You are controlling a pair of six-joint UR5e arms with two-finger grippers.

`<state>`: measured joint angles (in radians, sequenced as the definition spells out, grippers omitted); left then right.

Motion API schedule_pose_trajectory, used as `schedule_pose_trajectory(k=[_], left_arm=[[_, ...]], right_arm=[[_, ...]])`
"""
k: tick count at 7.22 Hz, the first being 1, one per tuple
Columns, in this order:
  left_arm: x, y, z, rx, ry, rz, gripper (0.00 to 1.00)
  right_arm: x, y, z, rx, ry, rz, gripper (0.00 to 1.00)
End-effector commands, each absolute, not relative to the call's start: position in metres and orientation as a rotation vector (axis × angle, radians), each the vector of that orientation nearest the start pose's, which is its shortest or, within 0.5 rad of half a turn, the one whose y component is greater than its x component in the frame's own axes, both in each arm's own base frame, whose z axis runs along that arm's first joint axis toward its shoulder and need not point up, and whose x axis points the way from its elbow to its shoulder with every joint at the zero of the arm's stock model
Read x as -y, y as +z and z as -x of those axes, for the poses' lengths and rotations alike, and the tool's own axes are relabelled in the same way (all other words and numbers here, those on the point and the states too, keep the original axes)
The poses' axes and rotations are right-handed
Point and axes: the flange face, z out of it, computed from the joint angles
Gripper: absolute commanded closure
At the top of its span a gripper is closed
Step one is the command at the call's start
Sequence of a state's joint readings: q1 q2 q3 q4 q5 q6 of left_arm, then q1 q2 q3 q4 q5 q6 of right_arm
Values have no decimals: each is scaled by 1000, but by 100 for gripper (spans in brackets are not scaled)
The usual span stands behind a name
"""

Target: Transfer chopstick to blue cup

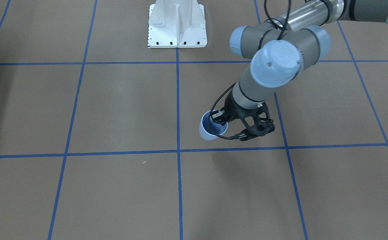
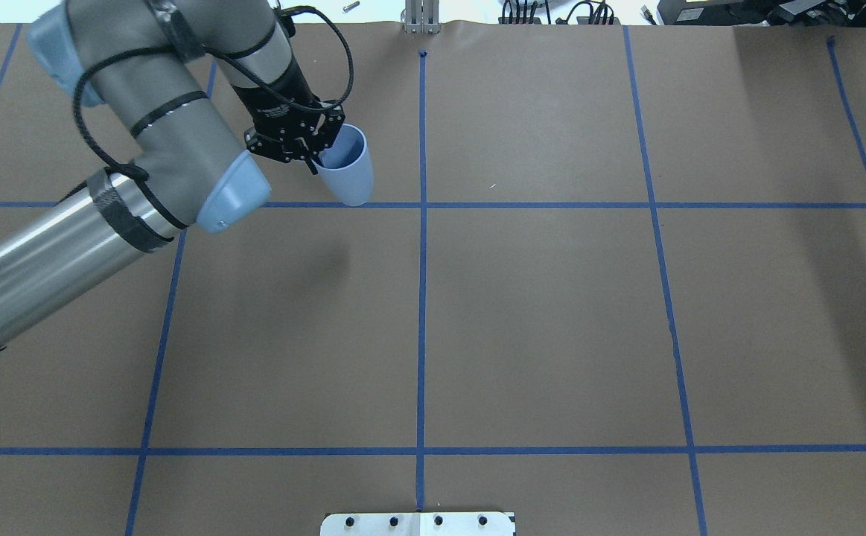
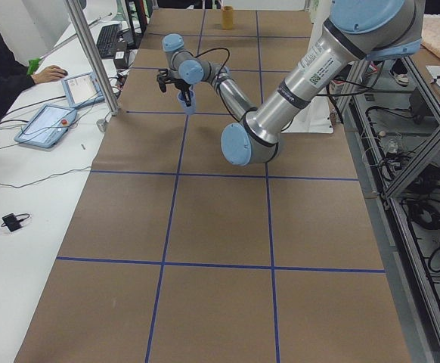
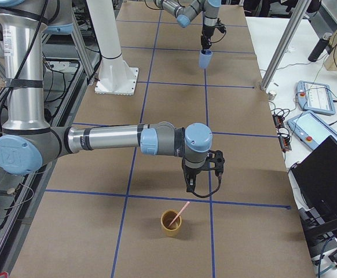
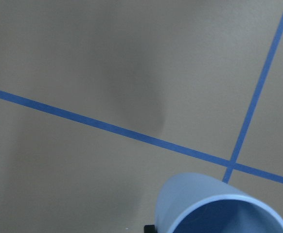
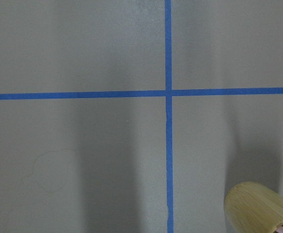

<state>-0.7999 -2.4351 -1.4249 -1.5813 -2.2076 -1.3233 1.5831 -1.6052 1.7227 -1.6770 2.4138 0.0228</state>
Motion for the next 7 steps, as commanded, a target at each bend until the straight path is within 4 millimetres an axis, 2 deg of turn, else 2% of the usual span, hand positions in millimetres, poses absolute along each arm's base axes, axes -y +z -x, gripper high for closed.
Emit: schedule_pose_trajectory(k=[1,3,5,6,7], left_arm=[[585,173,-518,-927,-309,158,100],[566,170,-543,-916,-286,155,100],[557,165,-551,-922,-275,159,100],[552,163,-555,-924,-264,161,73],[552,164,-554,-925,-259,155,5]], right_arm=[[474,603,-63,874,27,-8,0],[474,603,-63,878,30,-5,0],[475,602,-63,878,32,-5,0],[475,602,-62,888,32,-3,0],[475,602,-62,888,32,-3,0]])
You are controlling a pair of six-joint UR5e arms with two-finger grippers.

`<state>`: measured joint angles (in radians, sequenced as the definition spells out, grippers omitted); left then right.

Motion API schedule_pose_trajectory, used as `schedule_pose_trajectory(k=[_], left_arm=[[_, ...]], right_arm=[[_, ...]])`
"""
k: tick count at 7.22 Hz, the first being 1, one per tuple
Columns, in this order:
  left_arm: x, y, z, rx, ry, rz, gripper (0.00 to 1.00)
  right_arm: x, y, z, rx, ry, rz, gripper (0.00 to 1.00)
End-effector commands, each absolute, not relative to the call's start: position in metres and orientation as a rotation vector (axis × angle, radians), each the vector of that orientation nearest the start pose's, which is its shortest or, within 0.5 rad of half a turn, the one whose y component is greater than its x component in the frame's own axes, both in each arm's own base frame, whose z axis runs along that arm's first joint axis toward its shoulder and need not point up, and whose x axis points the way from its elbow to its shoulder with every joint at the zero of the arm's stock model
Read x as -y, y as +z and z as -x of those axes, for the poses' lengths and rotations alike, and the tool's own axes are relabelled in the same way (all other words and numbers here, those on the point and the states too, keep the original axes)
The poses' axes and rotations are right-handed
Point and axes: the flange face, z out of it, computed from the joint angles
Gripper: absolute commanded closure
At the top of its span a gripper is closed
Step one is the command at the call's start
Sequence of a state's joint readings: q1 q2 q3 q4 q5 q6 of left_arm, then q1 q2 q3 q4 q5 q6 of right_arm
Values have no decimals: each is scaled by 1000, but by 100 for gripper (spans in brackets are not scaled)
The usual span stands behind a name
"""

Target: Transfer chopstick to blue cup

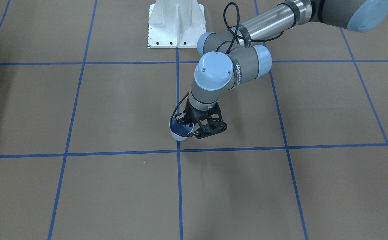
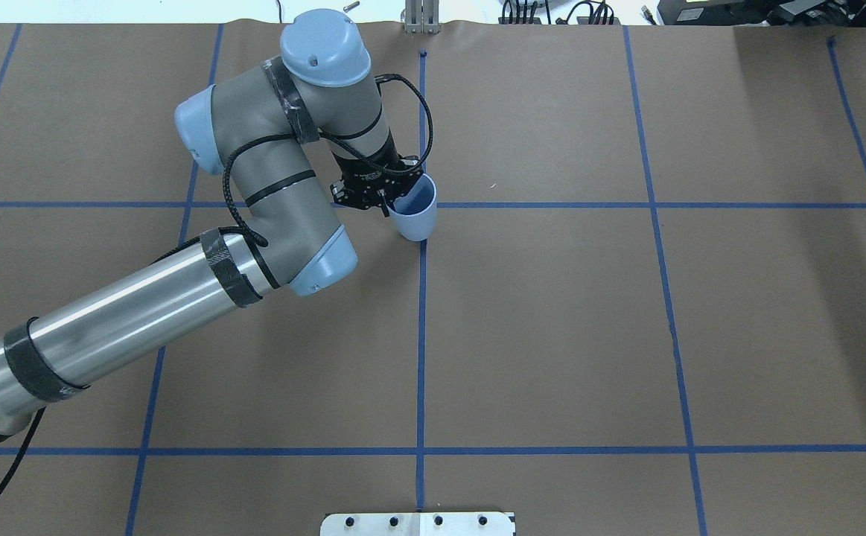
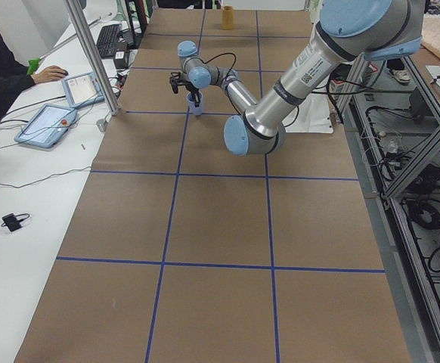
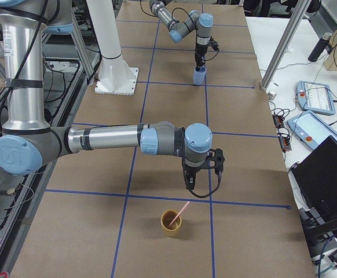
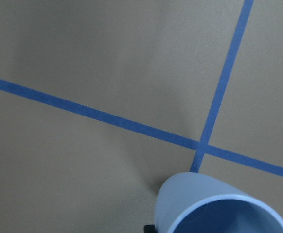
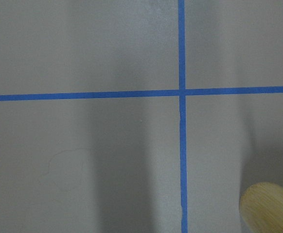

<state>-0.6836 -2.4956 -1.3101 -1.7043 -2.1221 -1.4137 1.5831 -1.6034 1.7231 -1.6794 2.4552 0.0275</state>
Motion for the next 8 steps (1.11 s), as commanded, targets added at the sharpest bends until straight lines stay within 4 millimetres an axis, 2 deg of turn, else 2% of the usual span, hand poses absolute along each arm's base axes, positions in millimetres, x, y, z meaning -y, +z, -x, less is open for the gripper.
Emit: schedule_pose_trajectory(k=[1,2,3,4,6,7,8], left_arm=[[551,151,-553,-941,-255,144,3],[547,141,-547,-960,-247,133,3],[545,126,-530,-992,-246,110,3],[561,113,-496,-1021,-273,80,2],[578,122,-463,-1025,-299,48,2],[572,125,-455,-1026,-290,41,2],[566,128,-449,-1032,-287,37,2]], right_arm=[[477,603,-62,885,35,-1,0],[476,605,-62,884,34,3,0],[476,606,-63,876,28,0,0],[473,610,-64,868,14,-3,0],[470,627,-72,774,-108,-34,0],[467,643,-90,751,-100,-36,0],[451,656,-103,752,-157,-54,0]])
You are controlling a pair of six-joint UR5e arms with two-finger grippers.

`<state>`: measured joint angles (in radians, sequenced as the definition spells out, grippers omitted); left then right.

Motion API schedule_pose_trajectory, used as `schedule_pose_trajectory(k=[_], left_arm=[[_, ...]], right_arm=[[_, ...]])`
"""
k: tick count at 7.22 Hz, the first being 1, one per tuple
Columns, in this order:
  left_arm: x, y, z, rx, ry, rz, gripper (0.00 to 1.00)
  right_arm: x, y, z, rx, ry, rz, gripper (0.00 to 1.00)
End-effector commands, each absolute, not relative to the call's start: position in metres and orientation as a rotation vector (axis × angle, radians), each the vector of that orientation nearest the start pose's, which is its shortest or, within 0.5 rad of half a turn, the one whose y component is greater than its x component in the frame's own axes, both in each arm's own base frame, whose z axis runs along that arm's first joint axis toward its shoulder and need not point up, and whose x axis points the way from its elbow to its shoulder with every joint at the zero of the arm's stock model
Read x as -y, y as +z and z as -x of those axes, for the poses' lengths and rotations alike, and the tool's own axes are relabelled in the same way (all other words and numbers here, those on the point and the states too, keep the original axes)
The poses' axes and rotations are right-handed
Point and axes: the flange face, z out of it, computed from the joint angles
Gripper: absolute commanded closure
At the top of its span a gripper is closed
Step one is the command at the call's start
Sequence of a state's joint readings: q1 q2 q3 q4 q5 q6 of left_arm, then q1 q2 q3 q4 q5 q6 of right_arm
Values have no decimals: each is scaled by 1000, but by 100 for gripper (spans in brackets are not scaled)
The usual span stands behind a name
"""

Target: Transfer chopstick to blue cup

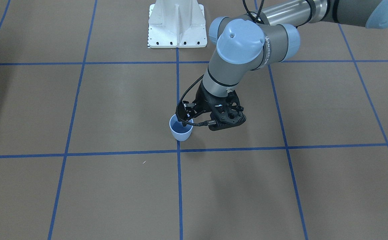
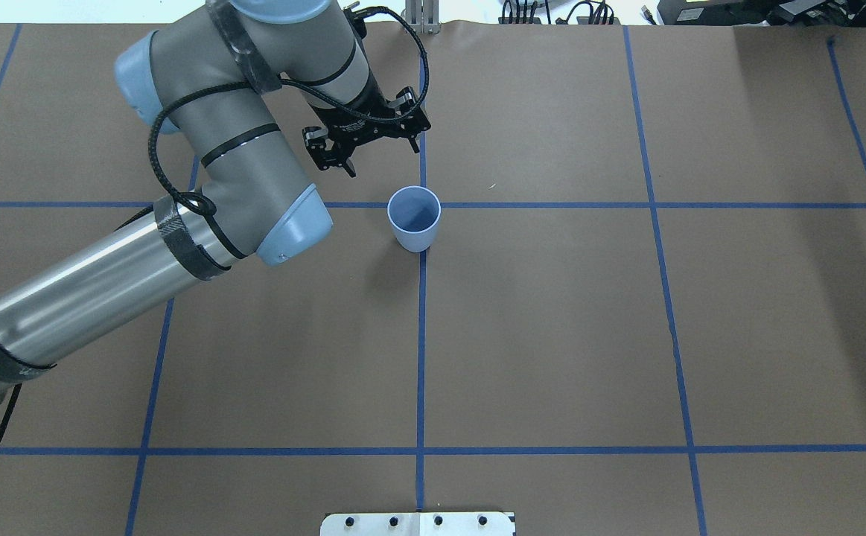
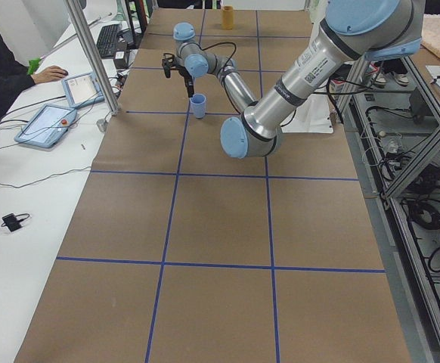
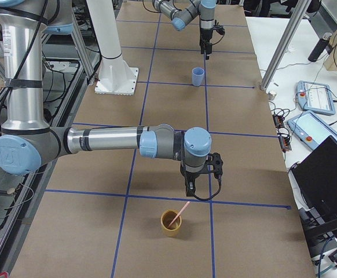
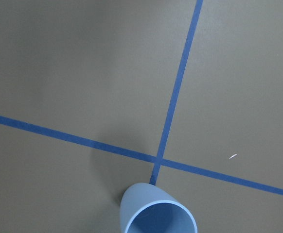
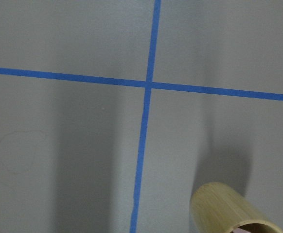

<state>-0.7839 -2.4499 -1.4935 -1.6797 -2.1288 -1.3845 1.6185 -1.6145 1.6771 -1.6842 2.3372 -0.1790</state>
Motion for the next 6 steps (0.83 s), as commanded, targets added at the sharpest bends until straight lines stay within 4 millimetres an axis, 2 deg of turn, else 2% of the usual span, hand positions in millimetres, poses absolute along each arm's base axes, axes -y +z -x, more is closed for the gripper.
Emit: schedule_pose_trajectory(k=[1,2,3,5,6], left_arm=[[566,129,-449,-1029,-289,40,2],[567,132,-448,-1026,-292,39,2],[567,139,-448,-1018,-295,44,2],[563,142,-445,-1021,-293,43,2],[563,142,-445,-1021,-294,42,2]], right_arm=[[433,667,-108,753,-147,-42,0],[430,673,-110,719,-197,-50,0],[435,680,-115,658,-304,-67,0],[446,673,-116,654,-323,-98,1],[450,679,-116,645,-333,-141,1]])
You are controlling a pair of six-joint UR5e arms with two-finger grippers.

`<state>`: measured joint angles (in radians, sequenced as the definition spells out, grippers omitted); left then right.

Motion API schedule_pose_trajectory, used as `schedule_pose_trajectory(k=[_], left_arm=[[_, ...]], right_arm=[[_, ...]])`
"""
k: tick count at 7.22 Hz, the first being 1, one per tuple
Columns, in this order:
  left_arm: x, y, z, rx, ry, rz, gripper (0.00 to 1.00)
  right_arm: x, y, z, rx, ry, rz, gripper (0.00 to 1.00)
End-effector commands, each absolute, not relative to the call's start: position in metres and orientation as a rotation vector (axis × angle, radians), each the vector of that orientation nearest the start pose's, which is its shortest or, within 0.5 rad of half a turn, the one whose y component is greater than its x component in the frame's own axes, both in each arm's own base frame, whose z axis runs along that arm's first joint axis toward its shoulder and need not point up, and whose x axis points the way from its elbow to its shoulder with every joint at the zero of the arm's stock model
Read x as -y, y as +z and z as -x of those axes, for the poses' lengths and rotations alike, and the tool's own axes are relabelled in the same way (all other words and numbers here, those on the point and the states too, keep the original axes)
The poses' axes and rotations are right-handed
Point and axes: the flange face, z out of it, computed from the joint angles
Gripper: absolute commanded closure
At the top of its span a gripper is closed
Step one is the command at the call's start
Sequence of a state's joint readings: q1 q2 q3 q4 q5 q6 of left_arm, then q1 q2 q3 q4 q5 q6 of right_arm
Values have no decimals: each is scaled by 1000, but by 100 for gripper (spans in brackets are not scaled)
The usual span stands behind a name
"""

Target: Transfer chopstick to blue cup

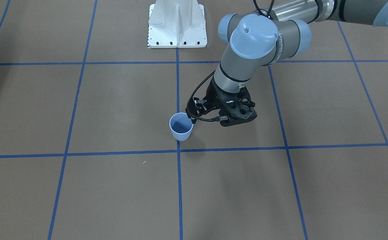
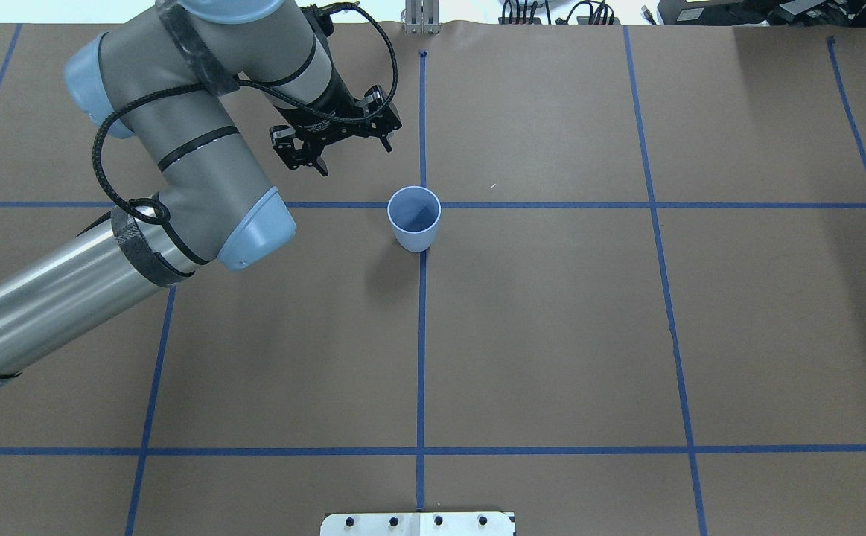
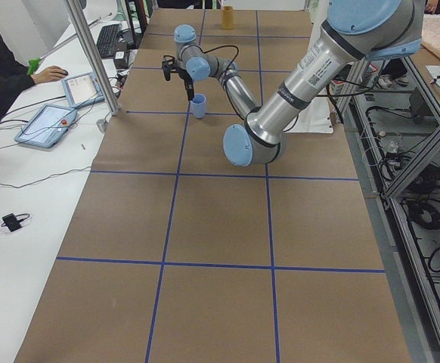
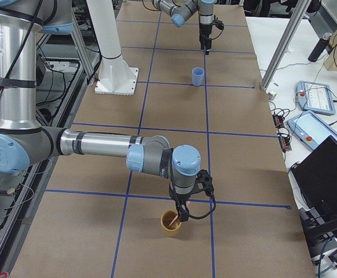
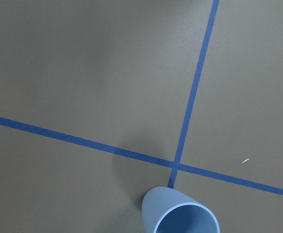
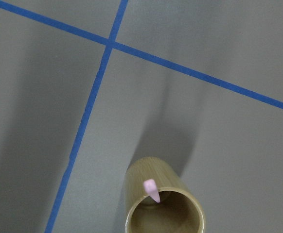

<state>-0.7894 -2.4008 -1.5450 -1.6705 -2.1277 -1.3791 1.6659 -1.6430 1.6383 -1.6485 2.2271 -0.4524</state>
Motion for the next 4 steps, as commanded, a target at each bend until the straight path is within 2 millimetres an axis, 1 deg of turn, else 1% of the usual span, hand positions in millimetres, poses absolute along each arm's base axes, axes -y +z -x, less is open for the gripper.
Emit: schedule_pose_trajectory(k=[1,2,3,4], left_arm=[[563,142,-445,-1021,-293,43,2],[563,142,-445,-1021,-293,43,2],[563,142,-445,-1021,-293,43,2],[563,142,-445,-1021,-294,42,2]], right_arm=[[453,692,-114,647,-339,-175,1],[452,705,-112,677,-341,-193,2],[450,711,-110,701,-342,-205,2],[450,709,-108,717,-342,-211,3]])
